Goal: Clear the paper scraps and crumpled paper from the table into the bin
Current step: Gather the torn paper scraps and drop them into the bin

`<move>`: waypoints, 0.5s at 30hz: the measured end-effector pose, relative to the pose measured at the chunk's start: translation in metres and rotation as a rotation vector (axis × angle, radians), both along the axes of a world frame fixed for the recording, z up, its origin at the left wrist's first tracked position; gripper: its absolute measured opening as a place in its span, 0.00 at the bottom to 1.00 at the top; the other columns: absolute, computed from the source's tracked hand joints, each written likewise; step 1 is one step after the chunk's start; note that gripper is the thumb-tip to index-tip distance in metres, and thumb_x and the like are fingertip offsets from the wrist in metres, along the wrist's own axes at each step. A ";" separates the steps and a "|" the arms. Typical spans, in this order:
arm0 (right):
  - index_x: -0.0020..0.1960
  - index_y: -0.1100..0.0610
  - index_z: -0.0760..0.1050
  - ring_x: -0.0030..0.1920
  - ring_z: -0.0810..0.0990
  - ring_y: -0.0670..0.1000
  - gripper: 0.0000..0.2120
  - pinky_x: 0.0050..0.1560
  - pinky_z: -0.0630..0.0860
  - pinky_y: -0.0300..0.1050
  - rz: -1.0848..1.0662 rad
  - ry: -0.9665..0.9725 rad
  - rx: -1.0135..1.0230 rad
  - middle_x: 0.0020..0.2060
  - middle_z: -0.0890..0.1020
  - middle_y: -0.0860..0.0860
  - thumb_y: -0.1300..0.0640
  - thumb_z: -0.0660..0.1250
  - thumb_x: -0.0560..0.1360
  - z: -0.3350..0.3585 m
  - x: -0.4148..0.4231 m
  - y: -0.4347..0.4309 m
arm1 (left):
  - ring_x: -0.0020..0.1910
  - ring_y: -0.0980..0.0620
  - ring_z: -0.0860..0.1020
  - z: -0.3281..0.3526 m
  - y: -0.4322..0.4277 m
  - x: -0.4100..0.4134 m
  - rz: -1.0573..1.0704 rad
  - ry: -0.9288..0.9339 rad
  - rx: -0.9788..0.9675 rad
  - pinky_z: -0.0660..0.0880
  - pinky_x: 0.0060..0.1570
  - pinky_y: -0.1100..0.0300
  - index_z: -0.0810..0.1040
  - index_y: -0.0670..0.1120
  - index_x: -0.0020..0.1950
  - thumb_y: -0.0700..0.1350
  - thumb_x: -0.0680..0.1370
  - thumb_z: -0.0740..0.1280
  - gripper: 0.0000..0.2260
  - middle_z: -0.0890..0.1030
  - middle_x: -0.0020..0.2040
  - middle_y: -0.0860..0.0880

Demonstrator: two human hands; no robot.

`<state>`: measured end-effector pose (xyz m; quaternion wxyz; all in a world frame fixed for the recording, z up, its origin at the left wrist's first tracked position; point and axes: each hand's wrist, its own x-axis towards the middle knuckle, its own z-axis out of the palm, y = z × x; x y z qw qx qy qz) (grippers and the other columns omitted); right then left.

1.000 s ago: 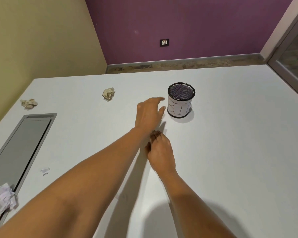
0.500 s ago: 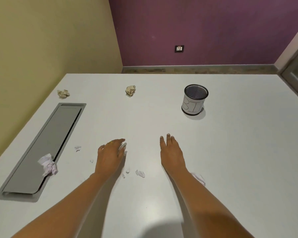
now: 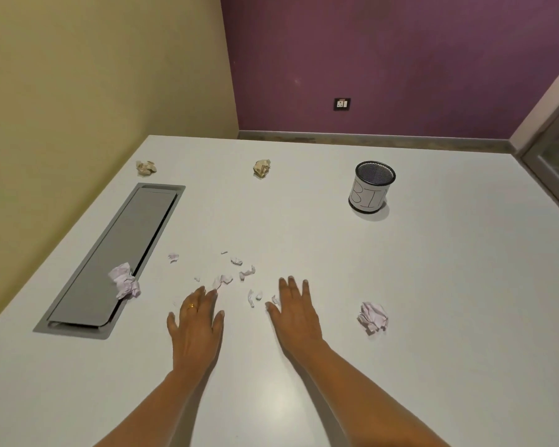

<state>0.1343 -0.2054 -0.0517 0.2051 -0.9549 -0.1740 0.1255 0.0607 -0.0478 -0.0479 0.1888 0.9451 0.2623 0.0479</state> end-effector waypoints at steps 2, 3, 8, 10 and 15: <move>0.76 0.55 0.48 0.77 0.45 0.54 0.27 0.76 0.52 0.47 0.074 0.019 0.029 0.77 0.50 0.53 0.49 0.52 0.81 0.002 -0.007 0.010 | 0.71 0.47 0.64 -0.004 -0.002 -0.009 0.015 0.000 0.002 0.55 0.68 0.38 0.70 0.47 0.68 0.45 0.78 0.61 0.18 0.68 0.71 0.45; 0.76 0.55 0.48 0.77 0.46 0.54 0.27 0.76 0.51 0.48 0.127 0.016 0.028 0.77 0.49 0.53 0.51 0.52 0.81 0.002 -0.009 0.016 | 0.72 0.47 0.64 -0.006 -0.002 -0.013 0.020 -0.001 0.001 0.55 0.69 0.38 0.70 0.47 0.68 0.45 0.78 0.61 0.18 0.68 0.71 0.45; 0.76 0.58 0.49 0.77 0.45 0.59 0.24 0.72 0.61 0.50 0.314 -0.026 -0.058 0.77 0.51 0.56 0.65 0.49 0.81 0.003 -0.017 0.031 | 0.73 0.47 0.63 -0.009 0.000 -0.022 0.022 -0.014 -0.013 0.51 0.71 0.39 0.68 0.47 0.69 0.46 0.79 0.60 0.18 0.66 0.72 0.45; 0.75 0.61 0.50 0.77 0.45 0.58 0.26 0.68 0.66 0.50 0.370 -0.050 -0.095 0.77 0.51 0.56 0.70 0.49 0.79 0.004 -0.016 0.027 | 0.73 0.47 0.62 -0.009 -0.001 -0.023 0.019 -0.023 -0.022 0.51 0.71 0.40 0.68 0.46 0.69 0.46 0.79 0.60 0.18 0.66 0.73 0.45; 0.74 0.64 0.54 0.75 0.55 0.53 0.25 0.69 0.67 0.49 0.477 -0.094 -0.106 0.76 0.56 0.57 0.72 0.50 0.77 0.003 -0.010 0.007 | 0.74 0.47 0.61 -0.007 -0.006 -0.025 -0.004 -0.046 -0.034 0.52 0.72 0.42 0.68 0.45 0.69 0.44 0.79 0.60 0.18 0.65 0.73 0.45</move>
